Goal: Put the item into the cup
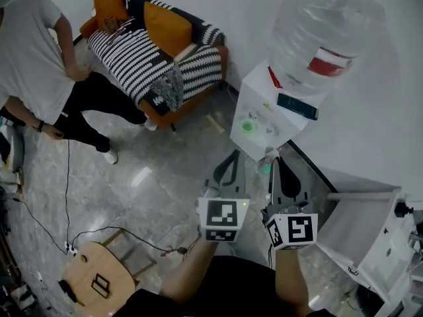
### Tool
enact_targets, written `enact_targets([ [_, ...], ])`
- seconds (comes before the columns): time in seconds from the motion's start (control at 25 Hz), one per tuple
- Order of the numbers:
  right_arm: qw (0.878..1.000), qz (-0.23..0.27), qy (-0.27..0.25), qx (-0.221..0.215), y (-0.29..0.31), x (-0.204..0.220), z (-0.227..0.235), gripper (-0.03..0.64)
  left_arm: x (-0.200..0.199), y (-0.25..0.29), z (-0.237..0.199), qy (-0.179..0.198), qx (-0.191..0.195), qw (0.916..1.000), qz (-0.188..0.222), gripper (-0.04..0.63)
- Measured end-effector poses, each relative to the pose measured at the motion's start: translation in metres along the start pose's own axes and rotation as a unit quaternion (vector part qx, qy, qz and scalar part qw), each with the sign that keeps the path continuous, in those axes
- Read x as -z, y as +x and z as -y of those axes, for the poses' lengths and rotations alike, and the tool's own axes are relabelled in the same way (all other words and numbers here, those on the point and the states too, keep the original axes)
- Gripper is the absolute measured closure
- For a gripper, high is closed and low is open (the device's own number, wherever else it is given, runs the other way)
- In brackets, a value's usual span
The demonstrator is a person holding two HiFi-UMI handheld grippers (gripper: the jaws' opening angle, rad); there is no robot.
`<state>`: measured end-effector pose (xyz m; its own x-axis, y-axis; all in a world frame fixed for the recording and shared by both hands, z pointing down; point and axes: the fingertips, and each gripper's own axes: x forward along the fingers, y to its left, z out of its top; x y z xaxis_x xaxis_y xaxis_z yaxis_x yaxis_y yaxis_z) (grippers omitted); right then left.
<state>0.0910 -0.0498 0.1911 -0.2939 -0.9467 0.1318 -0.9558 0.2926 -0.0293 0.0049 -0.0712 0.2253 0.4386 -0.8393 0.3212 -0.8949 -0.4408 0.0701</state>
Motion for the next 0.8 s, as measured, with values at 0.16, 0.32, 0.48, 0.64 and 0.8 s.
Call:
enact_targets([
  [0.16, 1.0, -0.015, 0.01, 0.0, 0.014, 0.026, 0.008, 0.606, 0.029, 0.019, -0.003, -0.012, -0.003, 0.9996, -0.024, 0.581],
  [0.32, 0.999, -0.036, 0.01, -0.007, 0.026, 0.055, 0.01, 0.606, 0.06, 0.035, -0.006, -0.023, -0.008, 0.9986, -0.047, 0.581],
  [0.48, 0.998, -0.053, 0.01, -0.014, 0.045, 0.084, 0.014, 0.606, 0.087, 0.056, -0.007, -0.033, -0.012, 0.9973, -0.064, 0.581],
  [0.64, 0.998, -0.067, 0.017, -0.013, 0.069, 0.119, 0.021, 0.606, 0.12, 0.075, -0.007, -0.042, -0.013, 0.9956, -0.082, 0.581],
  [0.8, 0.997, -0.078, 0.009, -0.011, 0.094, 0.159, 0.031, 0.606, 0.159, 0.092, -0.012, -0.051, -0.015, 0.9936, -0.1, 0.581],
])
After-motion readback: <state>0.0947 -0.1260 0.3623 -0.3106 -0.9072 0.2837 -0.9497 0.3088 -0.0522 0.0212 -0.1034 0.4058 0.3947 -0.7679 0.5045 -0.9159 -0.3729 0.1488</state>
